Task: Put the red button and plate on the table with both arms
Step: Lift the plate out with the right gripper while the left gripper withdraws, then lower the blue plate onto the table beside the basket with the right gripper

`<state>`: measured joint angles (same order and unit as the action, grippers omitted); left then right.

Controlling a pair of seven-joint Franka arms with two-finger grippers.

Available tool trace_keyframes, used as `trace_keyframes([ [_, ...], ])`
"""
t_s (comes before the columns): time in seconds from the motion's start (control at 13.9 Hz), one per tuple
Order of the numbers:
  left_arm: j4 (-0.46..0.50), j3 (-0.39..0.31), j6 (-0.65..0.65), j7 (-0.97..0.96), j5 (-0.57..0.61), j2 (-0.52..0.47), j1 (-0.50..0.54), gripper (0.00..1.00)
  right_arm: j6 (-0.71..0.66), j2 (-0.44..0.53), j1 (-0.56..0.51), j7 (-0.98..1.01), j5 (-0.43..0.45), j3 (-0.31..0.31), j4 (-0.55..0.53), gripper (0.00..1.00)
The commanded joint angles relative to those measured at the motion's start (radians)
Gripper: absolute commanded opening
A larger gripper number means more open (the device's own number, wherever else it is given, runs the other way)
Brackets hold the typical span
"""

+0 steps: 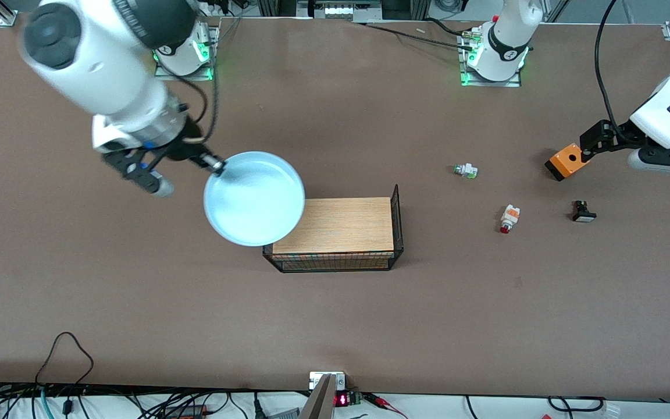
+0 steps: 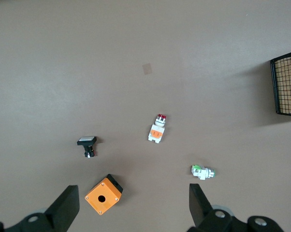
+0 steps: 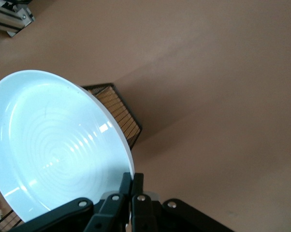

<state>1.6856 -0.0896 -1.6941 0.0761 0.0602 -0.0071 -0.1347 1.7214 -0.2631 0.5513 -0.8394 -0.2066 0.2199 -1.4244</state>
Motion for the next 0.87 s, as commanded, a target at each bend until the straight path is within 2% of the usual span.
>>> trace_keyframes([
  [0.0,-0.010,-0.015,0.019,-0.009,-0.003,-0.007,-0.008,1.00,-0.080,-0.011,-0.101,0.210,-0.017,-0.013,0.019,0.00],
  [0.14,-0.010,-0.013,0.019,-0.004,0.000,-0.008,-0.009,1.00,-0.091,-0.030,-0.186,0.401,-0.016,-0.017,0.009,0.00],
  [0.36,-0.010,-0.007,0.034,-0.001,0.001,-0.008,-0.009,1.00,-0.080,-0.027,-0.244,0.590,0.006,-0.017,-0.089,0.00],
  [0.72,-0.012,-0.004,0.036,0.002,0.000,-0.010,-0.011,1.00,0.125,-0.016,-0.324,0.845,0.030,-0.017,-0.330,0.00],
  [0.79,-0.012,-0.004,0.036,0.002,0.000,-0.011,-0.011,1.00,0.167,-0.016,-0.333,0.897,0.061,-0.017,-0.368,0.00],
])
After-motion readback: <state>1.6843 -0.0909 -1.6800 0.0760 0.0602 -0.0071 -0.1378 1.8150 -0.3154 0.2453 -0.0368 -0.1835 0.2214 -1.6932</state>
